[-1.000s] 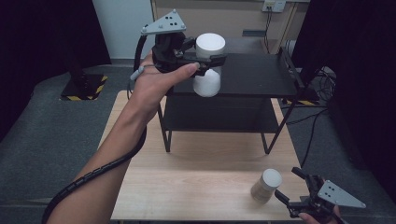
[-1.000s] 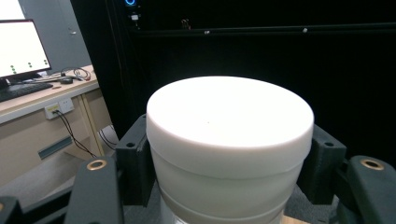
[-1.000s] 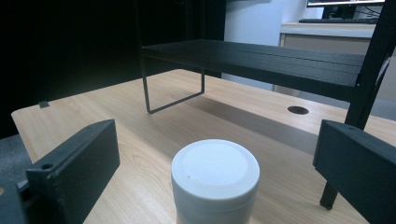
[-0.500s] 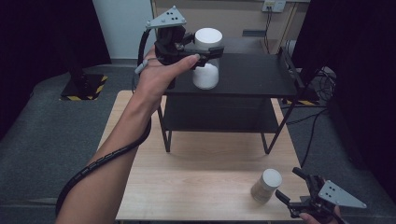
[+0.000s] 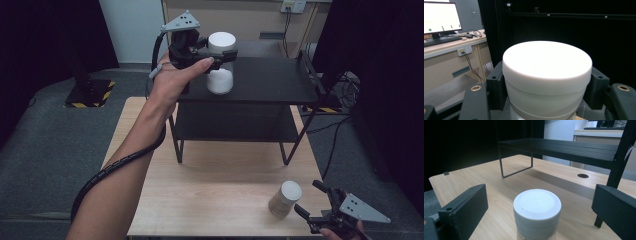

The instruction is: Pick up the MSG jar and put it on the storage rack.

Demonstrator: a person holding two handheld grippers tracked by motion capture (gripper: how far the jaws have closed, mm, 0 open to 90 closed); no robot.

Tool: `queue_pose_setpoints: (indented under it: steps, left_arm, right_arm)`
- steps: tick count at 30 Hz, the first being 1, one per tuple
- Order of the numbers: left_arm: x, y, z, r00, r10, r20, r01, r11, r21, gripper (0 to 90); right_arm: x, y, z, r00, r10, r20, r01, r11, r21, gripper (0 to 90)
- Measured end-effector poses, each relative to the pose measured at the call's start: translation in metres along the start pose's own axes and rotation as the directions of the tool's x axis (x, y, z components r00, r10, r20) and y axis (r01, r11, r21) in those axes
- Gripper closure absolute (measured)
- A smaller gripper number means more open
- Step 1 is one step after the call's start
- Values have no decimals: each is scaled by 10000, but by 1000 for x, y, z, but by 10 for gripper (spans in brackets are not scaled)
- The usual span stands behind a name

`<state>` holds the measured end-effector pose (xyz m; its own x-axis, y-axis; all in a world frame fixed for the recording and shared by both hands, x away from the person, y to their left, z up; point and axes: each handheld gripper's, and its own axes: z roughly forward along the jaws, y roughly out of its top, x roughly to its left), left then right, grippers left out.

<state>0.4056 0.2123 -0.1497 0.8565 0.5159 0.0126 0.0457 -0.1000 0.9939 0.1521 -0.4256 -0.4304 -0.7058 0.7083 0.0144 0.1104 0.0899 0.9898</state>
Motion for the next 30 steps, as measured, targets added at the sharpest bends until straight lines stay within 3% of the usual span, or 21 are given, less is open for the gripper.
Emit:
queue_pose_setpoints:
  steps: [20,30]
  left_arm:
    - [7,-4,7,9987,-353,-368,369,9984,438,333]
    - [5,5,8,9994,-64,-338,92,9964,846,333]
  right_arm:
    - [-2,-1,-2,10000,39,55,-39,10000,-8,11]
    - [-1,-1,0,10000,54,7,-54,10000,56,11]
